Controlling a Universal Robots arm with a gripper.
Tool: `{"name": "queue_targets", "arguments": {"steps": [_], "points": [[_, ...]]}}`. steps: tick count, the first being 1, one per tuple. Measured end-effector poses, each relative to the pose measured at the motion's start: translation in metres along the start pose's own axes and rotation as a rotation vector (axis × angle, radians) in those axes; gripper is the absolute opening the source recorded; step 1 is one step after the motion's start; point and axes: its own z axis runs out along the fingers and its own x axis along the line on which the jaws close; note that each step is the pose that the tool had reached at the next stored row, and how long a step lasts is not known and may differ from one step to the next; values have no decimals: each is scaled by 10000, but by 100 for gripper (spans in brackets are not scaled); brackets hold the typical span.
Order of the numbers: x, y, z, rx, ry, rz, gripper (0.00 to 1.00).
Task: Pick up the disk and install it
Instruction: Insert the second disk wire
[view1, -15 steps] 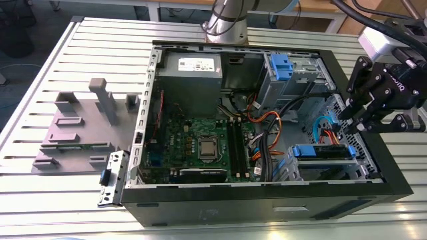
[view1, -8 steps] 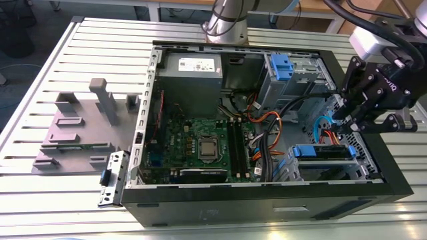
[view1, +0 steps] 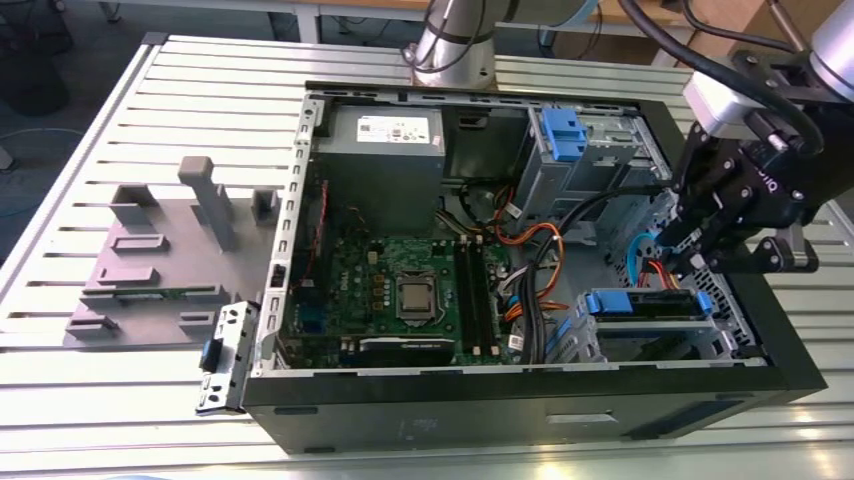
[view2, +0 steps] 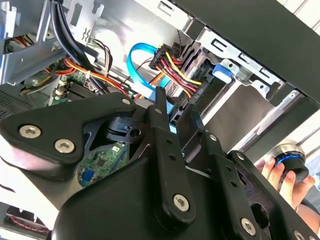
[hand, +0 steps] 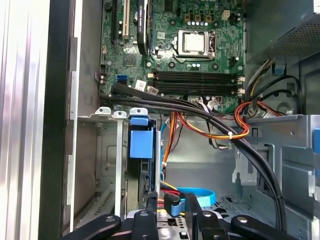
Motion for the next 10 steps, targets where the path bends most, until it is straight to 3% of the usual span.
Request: {"name": "queue_targets", "arguments": {"steps": [7, 9, 10], "points": [[0, 0, 6, 0, -5, 0, 36], [0, 0, 6, 0, -5, 0, 34], [0, 0, 6, 0, -5, 0, 28]]}}
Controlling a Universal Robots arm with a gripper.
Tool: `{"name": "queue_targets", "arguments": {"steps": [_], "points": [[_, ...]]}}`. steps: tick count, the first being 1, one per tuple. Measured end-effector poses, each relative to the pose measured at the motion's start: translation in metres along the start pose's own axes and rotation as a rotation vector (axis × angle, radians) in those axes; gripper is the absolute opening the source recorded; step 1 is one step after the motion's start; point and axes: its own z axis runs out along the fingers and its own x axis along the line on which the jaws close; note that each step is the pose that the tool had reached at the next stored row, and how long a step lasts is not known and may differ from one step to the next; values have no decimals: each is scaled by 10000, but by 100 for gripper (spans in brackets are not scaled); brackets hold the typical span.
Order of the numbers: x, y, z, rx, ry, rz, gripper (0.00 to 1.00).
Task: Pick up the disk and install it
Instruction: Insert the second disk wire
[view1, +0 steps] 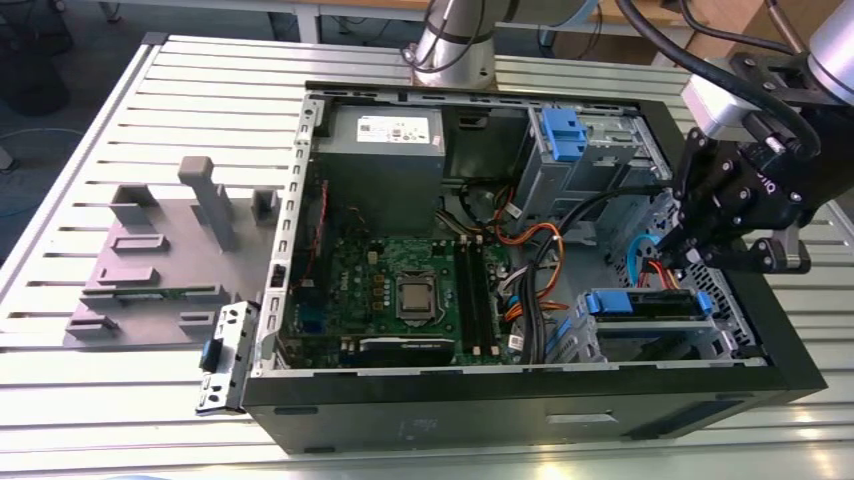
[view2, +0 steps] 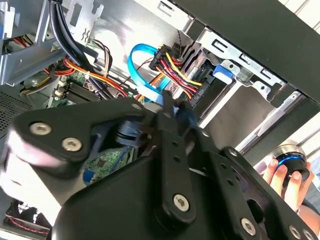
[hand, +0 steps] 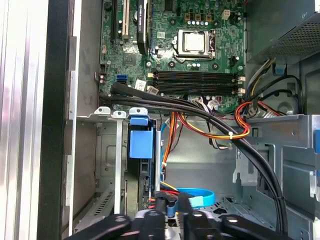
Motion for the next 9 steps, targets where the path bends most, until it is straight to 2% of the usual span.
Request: {"name": "queue_targets", "arguments": {"steps": [2, 9], "points": [[0, 0, 0, 0, 0, 0, 16], [11, 12, 2, 0, 0, 0, 16]]}}
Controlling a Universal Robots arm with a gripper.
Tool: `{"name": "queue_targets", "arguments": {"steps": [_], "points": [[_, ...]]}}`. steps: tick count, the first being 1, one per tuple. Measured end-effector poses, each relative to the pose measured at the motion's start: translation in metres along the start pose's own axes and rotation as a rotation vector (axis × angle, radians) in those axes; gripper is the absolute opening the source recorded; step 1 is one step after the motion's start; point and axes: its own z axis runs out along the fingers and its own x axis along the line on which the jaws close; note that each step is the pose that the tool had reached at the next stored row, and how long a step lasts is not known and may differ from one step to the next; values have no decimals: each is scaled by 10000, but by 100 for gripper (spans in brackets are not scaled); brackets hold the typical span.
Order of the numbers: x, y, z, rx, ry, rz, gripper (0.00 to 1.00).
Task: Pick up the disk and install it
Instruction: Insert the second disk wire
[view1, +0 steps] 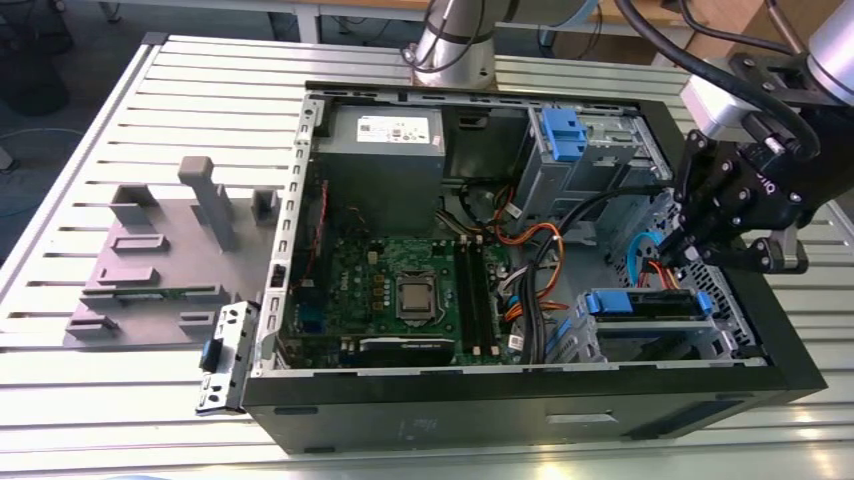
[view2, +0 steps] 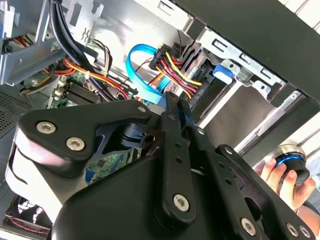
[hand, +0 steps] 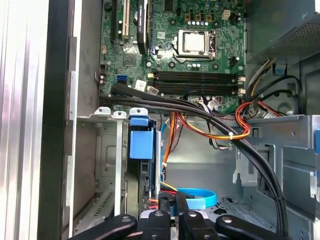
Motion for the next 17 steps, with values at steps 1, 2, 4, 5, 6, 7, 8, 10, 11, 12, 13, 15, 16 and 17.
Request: {"name": "queue_targets", "arguments": {"steps": [1, 2, 4, 5, 6, 7, 8, 10, 11, 12, 13, 15, 16, 17], "points": [[13, 13, 0, 0, 6, 0, 16], [30, 29, 1, 0, 14, 1, 16], [67, 50, 7, -1, 19, 1, 16], [88, 57, 17, 0, 18, 1, 16], [117, 57, 35, 0, 18, -1, 16], [140, 58, 52, 0, 18, -1, 16], [162, 59, 70, 0, 18, 1, 16], [188, 61, 102, 0, 15, 0, 16], [196, 62, 113, 0, 14, 0, 16], [200, 62, 122, 0, 13, 1, 16], [203, 62, 132, -1, 7, 0, 16], [204, 61, 144, 0, -19, -1, 16], [204, 61, 146, 0, -71, -4, 16], [205, 61, 148, 1, -146, -8, 16]]}}
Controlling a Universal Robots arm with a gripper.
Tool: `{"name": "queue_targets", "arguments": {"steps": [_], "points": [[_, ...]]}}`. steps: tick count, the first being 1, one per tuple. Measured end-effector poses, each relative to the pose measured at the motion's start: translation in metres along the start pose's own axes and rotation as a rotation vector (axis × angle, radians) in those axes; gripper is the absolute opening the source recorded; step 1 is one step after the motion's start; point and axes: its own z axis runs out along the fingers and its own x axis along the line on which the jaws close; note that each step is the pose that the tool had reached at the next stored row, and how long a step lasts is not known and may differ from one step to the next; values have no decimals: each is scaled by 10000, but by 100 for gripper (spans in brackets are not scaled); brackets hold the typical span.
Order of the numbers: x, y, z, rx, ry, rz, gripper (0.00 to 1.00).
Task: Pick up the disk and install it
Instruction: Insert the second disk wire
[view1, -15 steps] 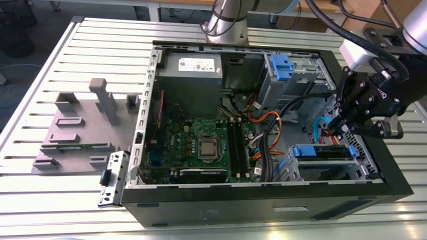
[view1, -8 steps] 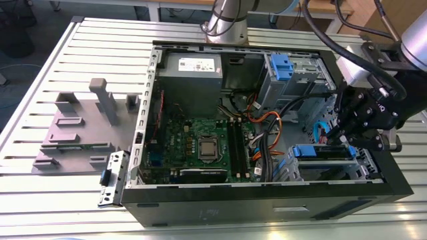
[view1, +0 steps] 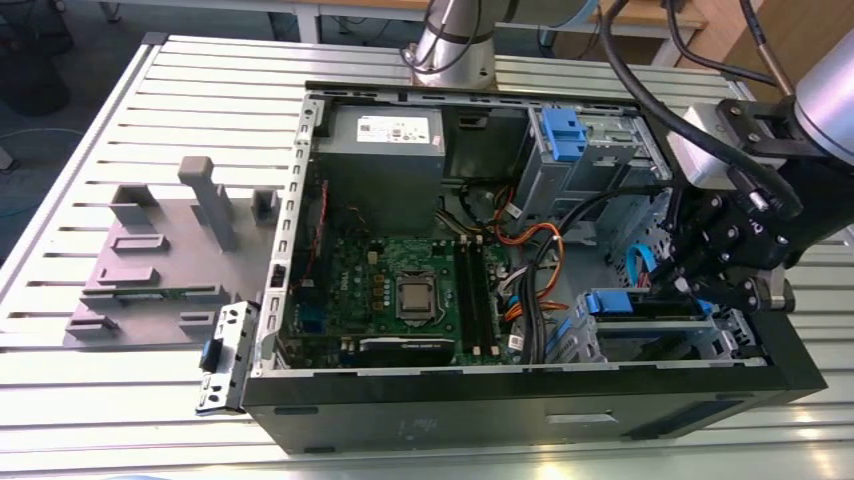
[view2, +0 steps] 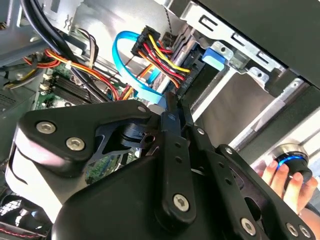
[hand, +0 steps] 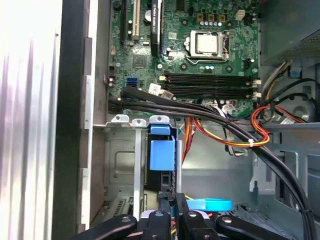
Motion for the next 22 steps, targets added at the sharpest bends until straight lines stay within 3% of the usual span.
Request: {"name": "queue_targets", "arguments": {"steps": [2, 4, 12, 22], "points": [[3, 0, 3, 1, -147, -8, 16], [11, 0, 8, 2, -216, -12, 16], [61, -1, 24, 2, -275, -15, 16], [72, -2, 42, 2, -291, -16, 16]]}}
